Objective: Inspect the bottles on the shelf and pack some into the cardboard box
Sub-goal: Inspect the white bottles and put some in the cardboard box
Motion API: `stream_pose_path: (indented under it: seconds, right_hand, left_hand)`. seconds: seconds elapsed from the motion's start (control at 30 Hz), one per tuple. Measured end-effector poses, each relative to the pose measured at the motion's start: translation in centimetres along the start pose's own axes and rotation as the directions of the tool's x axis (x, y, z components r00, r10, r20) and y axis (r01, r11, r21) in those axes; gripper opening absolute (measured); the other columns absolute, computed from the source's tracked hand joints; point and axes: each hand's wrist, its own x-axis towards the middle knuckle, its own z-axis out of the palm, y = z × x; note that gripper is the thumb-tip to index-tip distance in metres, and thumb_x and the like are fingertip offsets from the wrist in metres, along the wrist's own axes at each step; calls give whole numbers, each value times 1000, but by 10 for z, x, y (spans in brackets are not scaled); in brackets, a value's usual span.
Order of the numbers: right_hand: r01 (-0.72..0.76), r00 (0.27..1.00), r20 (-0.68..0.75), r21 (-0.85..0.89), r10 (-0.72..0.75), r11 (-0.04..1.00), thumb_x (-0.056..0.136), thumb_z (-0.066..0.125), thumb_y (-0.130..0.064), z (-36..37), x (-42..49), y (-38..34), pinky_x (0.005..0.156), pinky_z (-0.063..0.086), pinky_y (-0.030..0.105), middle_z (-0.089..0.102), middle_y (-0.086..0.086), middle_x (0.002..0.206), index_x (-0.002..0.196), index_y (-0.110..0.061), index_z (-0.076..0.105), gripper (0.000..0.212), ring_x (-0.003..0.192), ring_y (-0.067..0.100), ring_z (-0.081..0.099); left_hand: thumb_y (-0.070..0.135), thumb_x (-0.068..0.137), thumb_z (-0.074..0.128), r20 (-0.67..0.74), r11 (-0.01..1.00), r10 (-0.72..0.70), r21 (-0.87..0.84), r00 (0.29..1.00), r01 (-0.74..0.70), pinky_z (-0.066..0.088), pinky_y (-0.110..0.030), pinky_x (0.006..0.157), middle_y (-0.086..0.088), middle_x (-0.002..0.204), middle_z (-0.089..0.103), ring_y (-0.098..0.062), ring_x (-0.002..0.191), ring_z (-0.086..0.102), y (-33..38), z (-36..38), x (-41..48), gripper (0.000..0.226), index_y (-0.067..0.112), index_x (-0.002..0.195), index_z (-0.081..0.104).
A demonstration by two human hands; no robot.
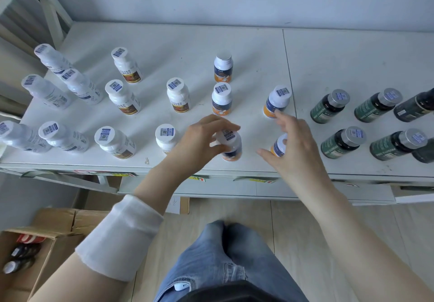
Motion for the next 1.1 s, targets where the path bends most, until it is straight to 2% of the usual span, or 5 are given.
stream_pose_path:
  seconds: [0.53,0.7,0.9,1.0,1.1]
  right_hand:
    - [1,1000,20,-366,7,931,70,76,-9,-45,29,22,84,37,40,41,22,124,130,-5,45,67,116,38,38]
    - [20,998,66,-393,6,919,69,78,-13,-63,47,38,86,39,42,41,22,125,129,-4,44,69,114,40,39]
    - [42,991,136,-269,-5,962,78,71,-25,-72,69,64,90,32,26,39,15,128,132,-10,41,64,120,31,39]
    - [-20,992,124,-57,27,998,79,68,-25,-72,78,74,88,32,19,45,11,123,129,-10,44,57,110,26,49]
    - [-278,950,221,291,219,915,81,63,-36,-71,86,76,88,47,28,49,-2,119,134,-17,38,61,100,14,58]
  left_hand:
    - [10,75,74,109,959,4,282,994,-35,37,-26,96,0,138,46,-21,126,43,-19,13,7,55,18,125,53]
    - [23,80,70,-136,939,61,342,989,-10,43,-32,84,1,130,50,-21,117,47,26,38,57,55,24,129,47]
    - [28,79,69,-63,882,-244,401,968,249,43,-39,87,-9,124,46,-28,117,44,38,90,146,56,20,128,44]
    - [16,78,71,-149,934,-336,75,930,349,49,-34,81,-9,111,55,-29,98,57,32,84,151,42,15,116,54]
    - [8,82,68,-60,769,-433,-545,899,334,58,-31,73,-7,110,57,-23,91,64,44,64,135,34,15,111,54]
